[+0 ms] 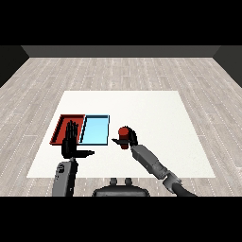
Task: Pick the red can and put it in the red box
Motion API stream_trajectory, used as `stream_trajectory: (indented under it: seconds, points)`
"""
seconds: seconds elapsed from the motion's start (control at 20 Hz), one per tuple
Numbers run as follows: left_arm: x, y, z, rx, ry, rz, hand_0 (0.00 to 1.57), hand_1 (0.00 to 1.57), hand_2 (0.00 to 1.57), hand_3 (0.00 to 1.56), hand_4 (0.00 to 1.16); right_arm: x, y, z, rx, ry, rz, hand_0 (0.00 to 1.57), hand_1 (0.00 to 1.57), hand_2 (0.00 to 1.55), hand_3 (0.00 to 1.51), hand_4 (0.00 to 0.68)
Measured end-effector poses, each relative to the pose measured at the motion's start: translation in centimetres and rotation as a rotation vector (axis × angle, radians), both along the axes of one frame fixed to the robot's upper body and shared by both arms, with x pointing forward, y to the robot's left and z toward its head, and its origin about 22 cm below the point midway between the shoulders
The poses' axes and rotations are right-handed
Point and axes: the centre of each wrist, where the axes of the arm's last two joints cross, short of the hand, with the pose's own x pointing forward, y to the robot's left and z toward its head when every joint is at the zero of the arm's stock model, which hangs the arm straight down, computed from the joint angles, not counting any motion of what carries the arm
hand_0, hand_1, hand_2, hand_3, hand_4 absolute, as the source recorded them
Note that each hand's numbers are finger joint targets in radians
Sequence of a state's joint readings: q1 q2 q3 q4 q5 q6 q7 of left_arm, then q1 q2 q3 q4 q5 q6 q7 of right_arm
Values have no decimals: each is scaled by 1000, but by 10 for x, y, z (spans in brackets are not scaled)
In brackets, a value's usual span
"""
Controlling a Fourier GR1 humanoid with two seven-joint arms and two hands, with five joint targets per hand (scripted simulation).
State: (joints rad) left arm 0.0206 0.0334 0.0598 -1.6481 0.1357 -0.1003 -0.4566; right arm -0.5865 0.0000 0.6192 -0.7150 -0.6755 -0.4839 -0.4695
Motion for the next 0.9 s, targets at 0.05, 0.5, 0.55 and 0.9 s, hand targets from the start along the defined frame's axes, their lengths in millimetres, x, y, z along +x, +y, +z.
stream_trajectory:
  seconds: [0.05,0.5,0.55,0.9]
  points:
    - [2,1,-1,-3,1,-2,0,0,0,0,0,0,-1,-2,-15,6,1,1528,1528,1472,1420,551]
    - [3,2,-9,-3,2,9,0,0,0,0,0,5,2,1,-55,1,-6,1530,1530,1471,1399,578]
    - [5,-2,-7,-6,2,10,0,0,0,0,0,7,1,2,-56,-11,-13,1529,1529,1470,1395,580]
    - [8,0,-4,-9,19,-12,0,0,0,0,0,8,4,26,-38,-122,-30,1543,1543,1459,1381,582]
